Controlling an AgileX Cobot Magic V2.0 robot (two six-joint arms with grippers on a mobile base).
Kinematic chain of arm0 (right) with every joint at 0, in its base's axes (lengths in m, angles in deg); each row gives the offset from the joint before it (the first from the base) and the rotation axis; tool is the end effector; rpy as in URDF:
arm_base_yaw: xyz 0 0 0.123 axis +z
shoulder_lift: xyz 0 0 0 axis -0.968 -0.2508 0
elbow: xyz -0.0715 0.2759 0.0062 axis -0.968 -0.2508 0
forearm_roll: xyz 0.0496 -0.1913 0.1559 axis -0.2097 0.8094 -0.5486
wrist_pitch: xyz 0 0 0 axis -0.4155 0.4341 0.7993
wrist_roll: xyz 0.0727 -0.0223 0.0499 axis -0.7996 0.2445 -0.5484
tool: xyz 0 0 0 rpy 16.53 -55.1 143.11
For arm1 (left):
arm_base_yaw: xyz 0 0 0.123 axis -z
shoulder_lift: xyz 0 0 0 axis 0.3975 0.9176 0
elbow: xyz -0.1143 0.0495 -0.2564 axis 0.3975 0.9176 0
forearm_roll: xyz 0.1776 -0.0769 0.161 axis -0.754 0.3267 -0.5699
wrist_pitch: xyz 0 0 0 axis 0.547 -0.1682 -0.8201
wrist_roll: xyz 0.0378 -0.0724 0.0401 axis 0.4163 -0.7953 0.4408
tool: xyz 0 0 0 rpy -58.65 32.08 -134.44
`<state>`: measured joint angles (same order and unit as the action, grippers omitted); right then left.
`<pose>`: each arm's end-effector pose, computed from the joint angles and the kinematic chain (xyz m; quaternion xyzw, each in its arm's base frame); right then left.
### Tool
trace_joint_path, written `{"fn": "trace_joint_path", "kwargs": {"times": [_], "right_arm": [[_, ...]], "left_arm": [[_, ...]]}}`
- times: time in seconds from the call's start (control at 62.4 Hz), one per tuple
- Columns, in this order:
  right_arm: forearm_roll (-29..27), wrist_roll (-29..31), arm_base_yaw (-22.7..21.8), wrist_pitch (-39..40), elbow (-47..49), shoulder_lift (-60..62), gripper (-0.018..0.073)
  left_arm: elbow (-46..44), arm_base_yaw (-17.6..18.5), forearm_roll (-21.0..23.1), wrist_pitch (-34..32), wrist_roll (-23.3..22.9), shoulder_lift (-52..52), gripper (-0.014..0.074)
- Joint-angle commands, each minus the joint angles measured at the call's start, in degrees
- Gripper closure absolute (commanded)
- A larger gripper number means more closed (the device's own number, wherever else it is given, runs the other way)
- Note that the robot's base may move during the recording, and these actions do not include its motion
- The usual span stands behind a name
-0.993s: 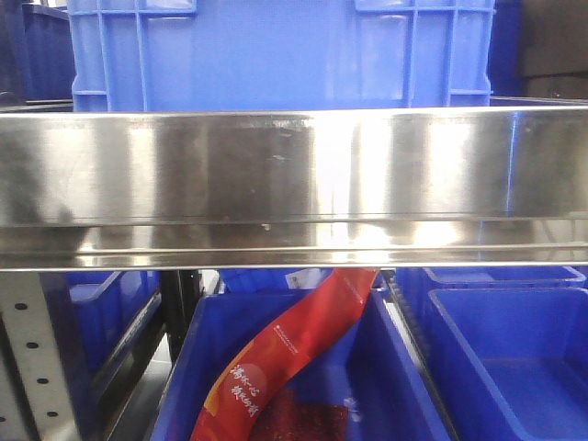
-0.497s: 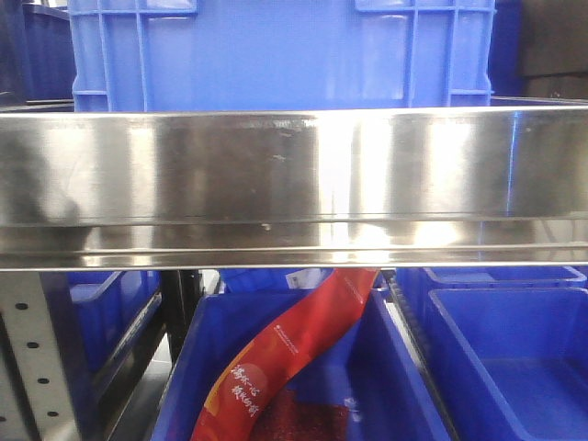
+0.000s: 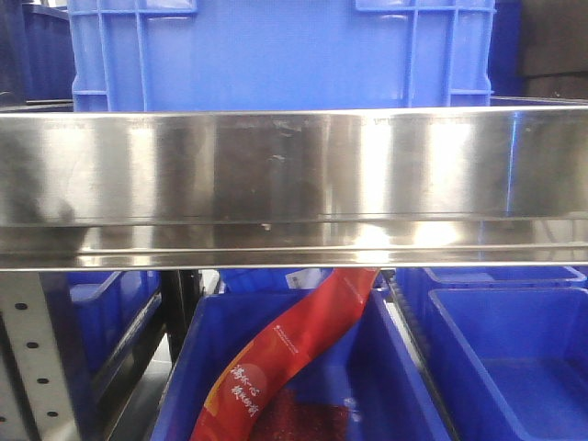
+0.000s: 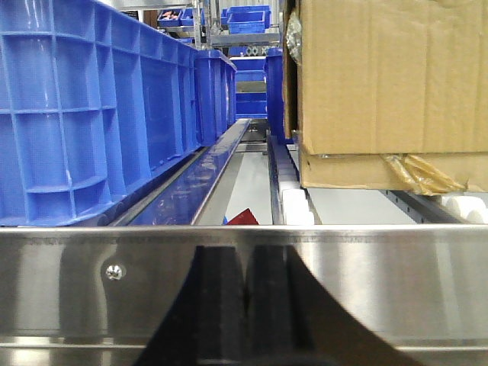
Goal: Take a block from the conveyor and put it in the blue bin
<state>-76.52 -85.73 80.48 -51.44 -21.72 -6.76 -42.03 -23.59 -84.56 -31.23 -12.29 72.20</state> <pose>0.0564 0.0053 0.2079 -0.0003 0.6974 0.0647 0.7137 0.0570 0.0000 0.2073 -0.0115 0.6984 -0.0110 0.7155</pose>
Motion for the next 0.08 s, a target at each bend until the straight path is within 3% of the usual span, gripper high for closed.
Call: {"fn": "trace_joint_path", "kwargs": {"times": [0.0, 0.064], "right_arm": [[0.0, -0.1, 0.1, 1.2, 0.0, 0.2, 0.0721], [0.0, -0.1, 0.1, 1.2, 0.0, 0.2, 0.0721]], "left_arm": [[-0.1, -0.2, 0.4, -1.2, 0.0, -0.3, 0.0708], [-0.1, -0.2, 0.4, -1.2, 0.0, -0.3, 0.0708]]}}
